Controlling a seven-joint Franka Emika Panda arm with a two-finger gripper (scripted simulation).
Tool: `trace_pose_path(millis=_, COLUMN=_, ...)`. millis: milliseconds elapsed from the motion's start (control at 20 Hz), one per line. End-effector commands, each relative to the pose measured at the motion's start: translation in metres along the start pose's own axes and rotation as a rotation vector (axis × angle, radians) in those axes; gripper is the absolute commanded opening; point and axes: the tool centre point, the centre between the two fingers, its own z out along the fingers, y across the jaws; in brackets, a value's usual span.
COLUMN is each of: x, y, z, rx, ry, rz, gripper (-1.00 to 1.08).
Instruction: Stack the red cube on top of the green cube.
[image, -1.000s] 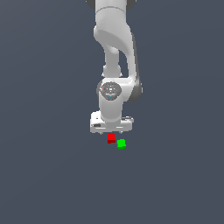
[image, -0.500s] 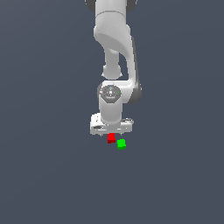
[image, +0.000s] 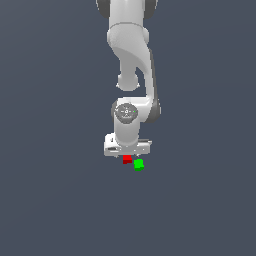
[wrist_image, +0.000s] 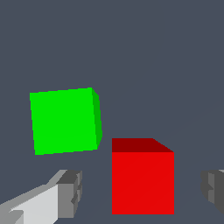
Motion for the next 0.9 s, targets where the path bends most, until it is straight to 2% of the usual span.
trace_pose_path(millis=0, x=-0.001, y=0.0, z=0.013, rx=0.0, ry=-0.001, rz=0.0, gripper=1.0)
trace_pose_path(millis=350, x=0.001, y=0.0, z=0.025, rx=0.0, ry=-0.001, rz=0.0, gripper=1.0)
trace_pose_path(millis=400, x=0.001, y=0.0, z=0.025, rx=0.0, ry=-0.001, rz=0.0, gripper=-1.0)
trace_pose_path(millis=850, x=0.001, y=0.0, z=0.025, rx=0.0, ry=-0.001, rz=0.0, gripper=-1.0)
